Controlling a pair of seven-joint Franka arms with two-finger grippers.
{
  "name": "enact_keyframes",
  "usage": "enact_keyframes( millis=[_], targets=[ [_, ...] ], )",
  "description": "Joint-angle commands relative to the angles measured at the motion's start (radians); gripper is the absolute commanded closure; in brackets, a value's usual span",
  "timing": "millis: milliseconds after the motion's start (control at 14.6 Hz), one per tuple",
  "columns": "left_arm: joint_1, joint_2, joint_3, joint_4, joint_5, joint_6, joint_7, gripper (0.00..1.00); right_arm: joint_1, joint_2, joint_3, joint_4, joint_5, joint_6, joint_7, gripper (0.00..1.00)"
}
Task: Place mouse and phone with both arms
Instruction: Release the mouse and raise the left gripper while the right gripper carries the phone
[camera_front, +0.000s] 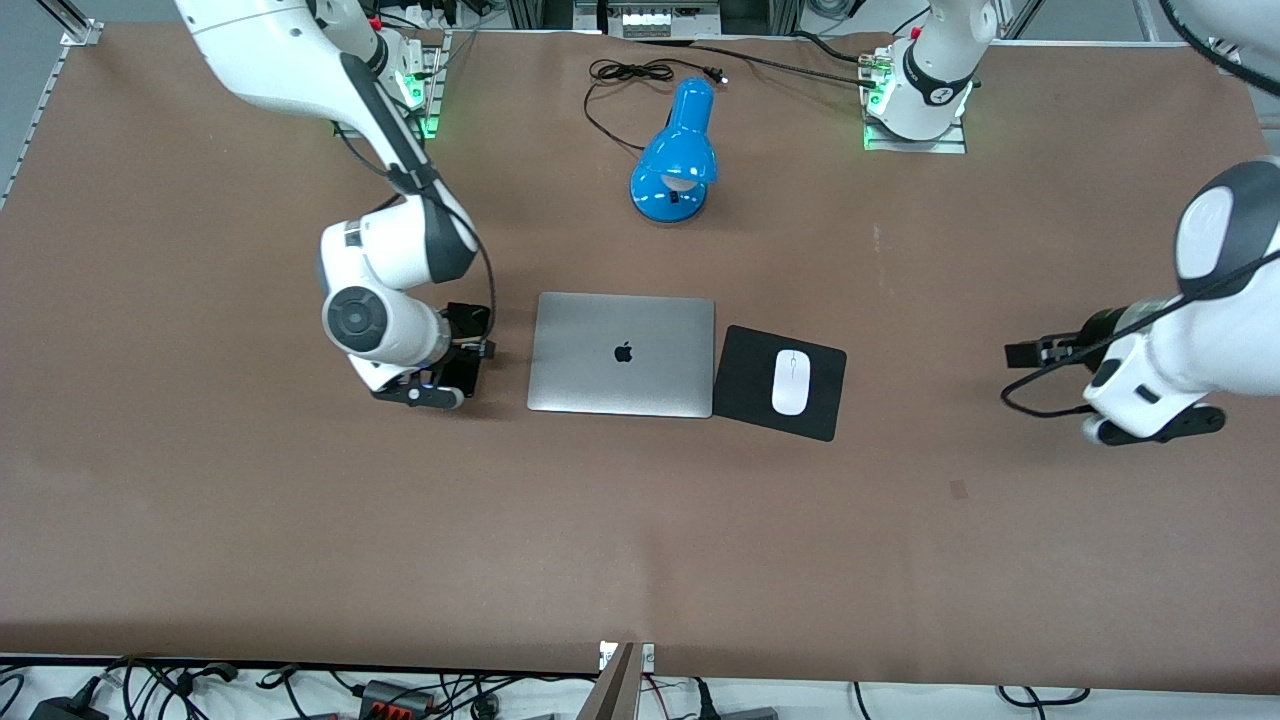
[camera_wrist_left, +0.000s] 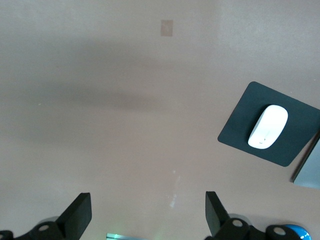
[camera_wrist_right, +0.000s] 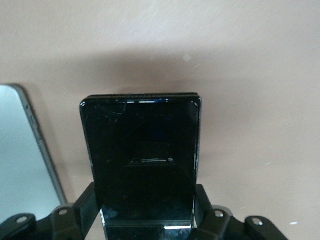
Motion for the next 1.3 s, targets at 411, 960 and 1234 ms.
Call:
enact_keyframes(
  millis=[411,960,1234],
  targets=[
    [0.019,-0.317,-0.039,-0.252,-0.036,0.041,0.026,0.0,0.047,0.059,-0.01,0.01,0.042,0.038,0.026,0.73],
    [0.022,-0.362,-0.041,-0.303,-0.119,0.083,0.028,0.0,0.062,0.084,-0.01,0.012,0.044,0.083,0.029,0.26],
    [0.016,-0.365,-0.06,-0.302,-0.117,0.083,0.025,0.0,0.057,0.05,-0.016,0.018,0.041,0.081,0.027,0.0]
  ],
)
